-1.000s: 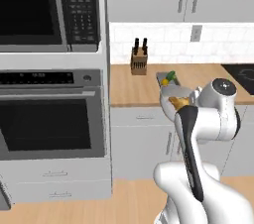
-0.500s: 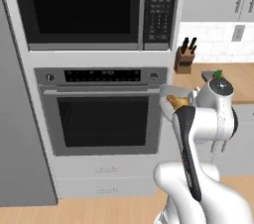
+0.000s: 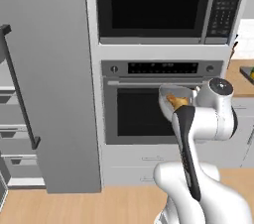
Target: Take the meat container that has the chicken drumstick and place it on the second highest rack of the freezer. Then take the vegetable container that has the lemon and broccoli and place it on the highest rack of the freezer.
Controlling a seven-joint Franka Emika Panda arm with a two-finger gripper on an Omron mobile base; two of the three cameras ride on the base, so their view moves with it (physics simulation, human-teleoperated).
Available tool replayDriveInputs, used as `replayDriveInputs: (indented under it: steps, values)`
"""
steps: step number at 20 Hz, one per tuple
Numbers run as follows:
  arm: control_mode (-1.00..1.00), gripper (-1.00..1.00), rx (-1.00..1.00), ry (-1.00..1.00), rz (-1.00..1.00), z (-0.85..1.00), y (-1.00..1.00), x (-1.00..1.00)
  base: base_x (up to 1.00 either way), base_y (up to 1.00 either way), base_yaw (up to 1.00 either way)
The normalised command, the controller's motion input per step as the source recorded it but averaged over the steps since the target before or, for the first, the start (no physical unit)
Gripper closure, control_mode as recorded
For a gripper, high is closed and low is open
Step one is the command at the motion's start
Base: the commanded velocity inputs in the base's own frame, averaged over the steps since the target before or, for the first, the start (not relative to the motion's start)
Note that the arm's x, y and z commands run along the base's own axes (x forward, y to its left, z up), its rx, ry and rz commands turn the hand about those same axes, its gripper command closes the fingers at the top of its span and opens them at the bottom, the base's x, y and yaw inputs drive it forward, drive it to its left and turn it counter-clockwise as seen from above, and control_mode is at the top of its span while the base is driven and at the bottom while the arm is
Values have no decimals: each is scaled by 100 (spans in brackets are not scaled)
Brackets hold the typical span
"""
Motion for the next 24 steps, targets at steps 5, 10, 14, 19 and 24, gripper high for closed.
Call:
replayDriveInputs:
  steps: [5, 10, 14, 19, 24]
  values:
    - [100, 100, 0, 0, 0, 0, 0, 0, -11, 100, 21]
    - [100, 100, 0, 0, 0, 0, 0, 0, 0, 96, 39]
    - [100, 100, 0, 0, 0, 0, 0, 0, 0, 95, 45]
    - [100, 100, 0, 0, 0, 0, 0, 0, 5, 72, 47]
    - [100, 100, 0, 0, 0, 0, 0, 0, 31, 3, 24]
